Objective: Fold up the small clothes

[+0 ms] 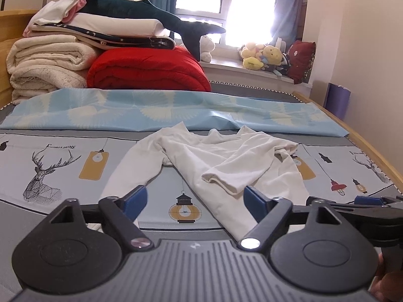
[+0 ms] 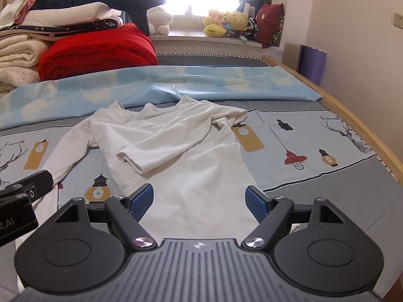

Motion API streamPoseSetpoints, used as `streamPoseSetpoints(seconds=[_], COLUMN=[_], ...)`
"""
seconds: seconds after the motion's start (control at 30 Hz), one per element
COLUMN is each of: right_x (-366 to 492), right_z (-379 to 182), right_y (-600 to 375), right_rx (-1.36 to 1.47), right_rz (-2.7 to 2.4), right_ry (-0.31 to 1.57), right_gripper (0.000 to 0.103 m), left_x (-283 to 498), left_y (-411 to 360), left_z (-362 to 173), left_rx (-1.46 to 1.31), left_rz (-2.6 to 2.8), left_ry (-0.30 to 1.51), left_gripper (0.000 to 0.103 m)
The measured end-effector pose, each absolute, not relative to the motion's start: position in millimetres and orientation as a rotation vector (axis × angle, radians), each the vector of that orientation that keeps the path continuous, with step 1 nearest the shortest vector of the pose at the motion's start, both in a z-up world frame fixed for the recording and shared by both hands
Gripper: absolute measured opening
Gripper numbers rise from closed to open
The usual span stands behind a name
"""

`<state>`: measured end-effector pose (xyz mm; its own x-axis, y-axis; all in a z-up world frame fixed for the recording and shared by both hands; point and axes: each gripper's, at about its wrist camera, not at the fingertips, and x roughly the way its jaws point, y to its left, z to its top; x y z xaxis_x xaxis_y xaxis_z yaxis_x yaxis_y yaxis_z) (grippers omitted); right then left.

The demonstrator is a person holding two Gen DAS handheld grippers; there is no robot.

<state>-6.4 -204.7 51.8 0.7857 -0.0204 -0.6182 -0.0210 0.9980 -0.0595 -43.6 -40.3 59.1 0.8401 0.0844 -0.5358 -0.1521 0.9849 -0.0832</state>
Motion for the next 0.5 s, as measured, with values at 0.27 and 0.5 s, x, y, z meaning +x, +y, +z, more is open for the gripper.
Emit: streamPoseSetpoints(seconds=[0.27, 0.5], right_x=[-4.2, 0.2], right_z=[50.1, 37.3], right_y=[-203.9, -205.7], right_rx=[-0.075, -0.059], right_rz=[0.005, 0.035], right_ry=[0.68, 0.674], right_gripper=[0.07, 0.022], left_x=[-43.4, -26.9], left_y=[-39.0, 3.8], left_z=[57.0, 31.7], left_rx=[-0.122, -0.17], left_rz=[0.117, 0.156], left_ry=[0.566, 0.639], left_gripper=[0.062, 0.024])
